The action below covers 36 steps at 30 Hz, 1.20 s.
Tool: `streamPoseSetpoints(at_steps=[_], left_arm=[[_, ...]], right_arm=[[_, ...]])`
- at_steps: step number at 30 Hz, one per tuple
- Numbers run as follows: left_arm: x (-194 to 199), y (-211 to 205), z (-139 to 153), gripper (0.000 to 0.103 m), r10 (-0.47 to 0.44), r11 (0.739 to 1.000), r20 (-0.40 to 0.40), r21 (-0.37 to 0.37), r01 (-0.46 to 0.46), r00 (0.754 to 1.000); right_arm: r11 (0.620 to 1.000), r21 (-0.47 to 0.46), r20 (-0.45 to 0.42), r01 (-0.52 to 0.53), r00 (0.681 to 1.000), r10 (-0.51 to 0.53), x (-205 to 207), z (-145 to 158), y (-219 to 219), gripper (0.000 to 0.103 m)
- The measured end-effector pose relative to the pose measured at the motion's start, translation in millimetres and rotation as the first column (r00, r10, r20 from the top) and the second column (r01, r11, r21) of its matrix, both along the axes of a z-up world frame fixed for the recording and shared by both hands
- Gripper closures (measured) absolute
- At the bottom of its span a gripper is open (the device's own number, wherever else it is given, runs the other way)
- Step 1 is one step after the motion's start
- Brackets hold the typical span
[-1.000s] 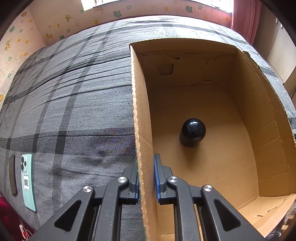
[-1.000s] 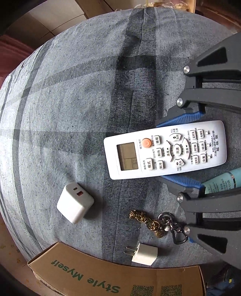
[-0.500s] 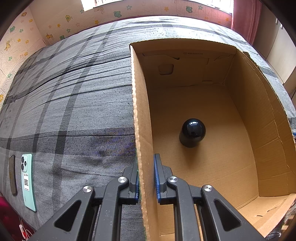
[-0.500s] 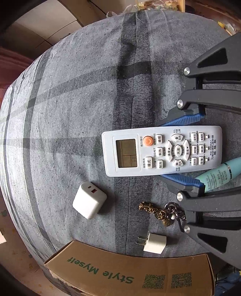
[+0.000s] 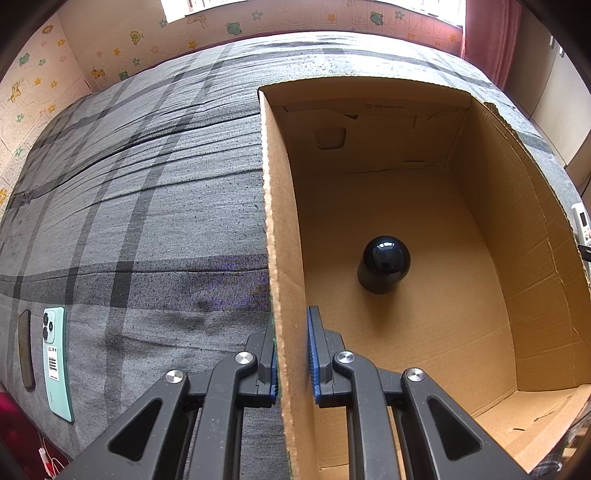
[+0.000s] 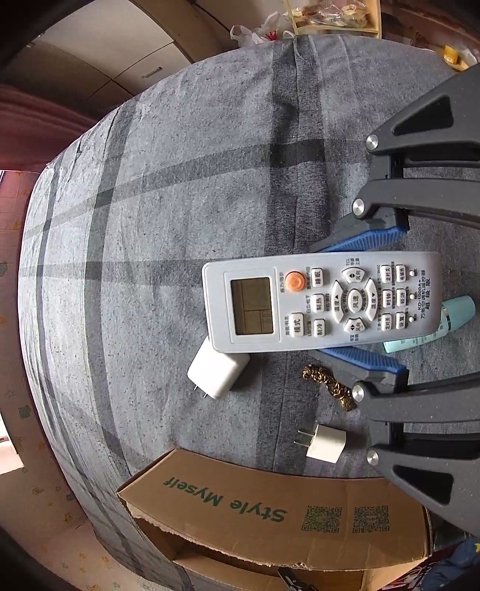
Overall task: Organize rigid objects
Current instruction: 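Grasp the white remote control with the right tool, then carry the remote into the box and open the right tool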
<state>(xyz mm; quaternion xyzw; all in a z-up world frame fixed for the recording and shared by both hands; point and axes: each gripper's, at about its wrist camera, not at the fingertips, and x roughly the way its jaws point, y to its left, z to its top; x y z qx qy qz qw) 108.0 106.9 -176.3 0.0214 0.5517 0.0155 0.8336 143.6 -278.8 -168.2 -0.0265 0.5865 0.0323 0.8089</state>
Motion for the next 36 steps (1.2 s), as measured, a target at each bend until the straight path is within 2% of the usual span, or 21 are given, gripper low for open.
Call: streamPoseSetpoints(at_steps=[16,36], left_arm=[[0.2,-0.6,-0.3,0.089,0.002,1.0,0.0,-0.005,-0.002,1.0],[0.0,0.2,-0.1,0.089,-0.002,1.0,0.001,-0.011,0.002,1.0]], right_arm=[[0.997,0.003,0.096,-0.079,0.992,0.079,12.5,55.1,38.6,0.053],[0.977,0.03,0.16,-0.212,0.966,0.204,30.3,93.6,117.6,0.053]])
